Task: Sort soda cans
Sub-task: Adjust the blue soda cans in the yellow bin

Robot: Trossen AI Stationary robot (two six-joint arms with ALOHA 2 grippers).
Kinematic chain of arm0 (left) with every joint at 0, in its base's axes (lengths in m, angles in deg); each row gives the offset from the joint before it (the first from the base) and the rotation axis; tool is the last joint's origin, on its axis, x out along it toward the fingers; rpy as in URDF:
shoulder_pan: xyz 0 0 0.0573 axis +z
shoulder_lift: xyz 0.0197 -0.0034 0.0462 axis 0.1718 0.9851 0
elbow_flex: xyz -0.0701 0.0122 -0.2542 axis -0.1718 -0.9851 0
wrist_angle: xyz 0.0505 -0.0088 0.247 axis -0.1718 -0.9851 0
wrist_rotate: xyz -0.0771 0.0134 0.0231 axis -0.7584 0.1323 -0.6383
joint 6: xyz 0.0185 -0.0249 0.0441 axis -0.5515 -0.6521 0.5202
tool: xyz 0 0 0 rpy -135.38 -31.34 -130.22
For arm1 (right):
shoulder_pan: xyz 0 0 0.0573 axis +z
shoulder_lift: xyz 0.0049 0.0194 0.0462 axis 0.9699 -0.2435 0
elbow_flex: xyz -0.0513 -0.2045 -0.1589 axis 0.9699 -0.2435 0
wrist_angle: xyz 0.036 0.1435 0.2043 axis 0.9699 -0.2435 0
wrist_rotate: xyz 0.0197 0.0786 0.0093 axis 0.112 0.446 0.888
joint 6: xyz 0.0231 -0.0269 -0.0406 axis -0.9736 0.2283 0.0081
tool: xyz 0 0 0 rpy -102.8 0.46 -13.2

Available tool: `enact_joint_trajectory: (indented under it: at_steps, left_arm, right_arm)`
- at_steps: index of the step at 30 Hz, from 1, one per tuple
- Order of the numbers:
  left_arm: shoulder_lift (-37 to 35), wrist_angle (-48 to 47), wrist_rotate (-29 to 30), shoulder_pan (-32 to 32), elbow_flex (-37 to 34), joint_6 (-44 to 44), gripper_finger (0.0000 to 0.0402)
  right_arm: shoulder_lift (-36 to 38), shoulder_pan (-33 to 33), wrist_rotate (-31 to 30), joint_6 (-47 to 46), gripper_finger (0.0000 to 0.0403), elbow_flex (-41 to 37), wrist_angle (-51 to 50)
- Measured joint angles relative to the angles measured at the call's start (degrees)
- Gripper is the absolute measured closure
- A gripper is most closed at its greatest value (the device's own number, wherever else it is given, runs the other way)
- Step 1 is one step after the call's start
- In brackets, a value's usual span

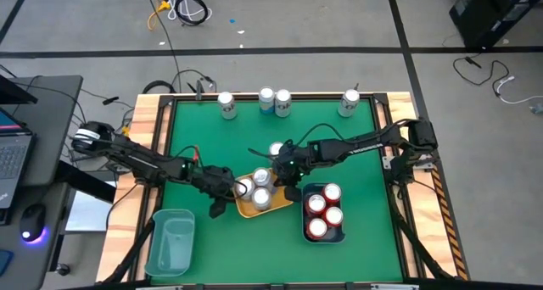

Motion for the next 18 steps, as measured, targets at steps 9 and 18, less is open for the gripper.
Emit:
enact_joint_trajectory:
  at_steps: [9, 18]
  left_arm:
    - [0.0, 0.05, 1.22, 0.02, 0.0, 0.38, 0.0401]
    - [0.0, 0.49, 3.28, 0.04, 0.0, 0.6, 0.0401]
  right_arm:
    - [1.25, -0.22, -0.63, -0.32, 0.0398, 0.0, -6.85]
    - [-1.1, -0.04, -1.06, -0.41, 0.0403, 0.02, -6.19]
